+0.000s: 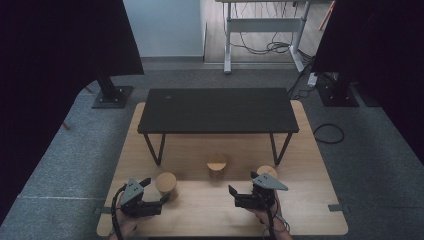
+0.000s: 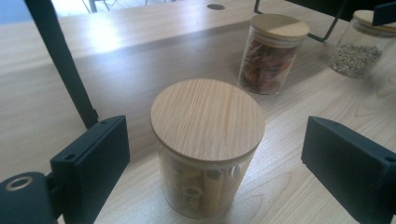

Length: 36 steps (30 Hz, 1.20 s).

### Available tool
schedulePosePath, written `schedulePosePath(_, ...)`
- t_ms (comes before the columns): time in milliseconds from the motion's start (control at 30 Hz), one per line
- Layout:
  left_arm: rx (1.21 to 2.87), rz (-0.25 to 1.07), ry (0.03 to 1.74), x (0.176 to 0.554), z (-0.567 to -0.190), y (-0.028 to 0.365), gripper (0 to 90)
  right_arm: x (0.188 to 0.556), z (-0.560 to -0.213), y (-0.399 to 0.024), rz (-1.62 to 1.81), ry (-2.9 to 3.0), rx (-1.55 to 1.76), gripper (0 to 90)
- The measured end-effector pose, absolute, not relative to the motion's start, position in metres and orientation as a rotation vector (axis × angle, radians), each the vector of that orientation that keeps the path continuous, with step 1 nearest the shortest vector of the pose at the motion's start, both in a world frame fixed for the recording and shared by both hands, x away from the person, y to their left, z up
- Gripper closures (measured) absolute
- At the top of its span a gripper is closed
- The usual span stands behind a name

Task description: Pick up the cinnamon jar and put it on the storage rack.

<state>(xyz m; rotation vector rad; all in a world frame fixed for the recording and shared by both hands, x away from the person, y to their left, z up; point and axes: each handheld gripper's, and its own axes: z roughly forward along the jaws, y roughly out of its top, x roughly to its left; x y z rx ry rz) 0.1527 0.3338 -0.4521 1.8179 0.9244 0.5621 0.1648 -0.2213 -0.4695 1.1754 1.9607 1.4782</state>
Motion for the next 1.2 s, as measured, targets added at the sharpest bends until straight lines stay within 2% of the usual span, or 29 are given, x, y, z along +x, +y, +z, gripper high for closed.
schedulePosePath(533, 1.883, 0.542, 0.941, 0.158, -0.453, 0.319, 6.9, 0.166, -0.469, -0.217, 1.45, 1.985, 1.181, 3.0)
schedulePosePath(1200, 1.913, 0.579, 1.002, 0.173, -0.466, 0.308, 5.5, 0.166, -0.469, -0.215, 1.464, 2.005, 1.173, 3.1)
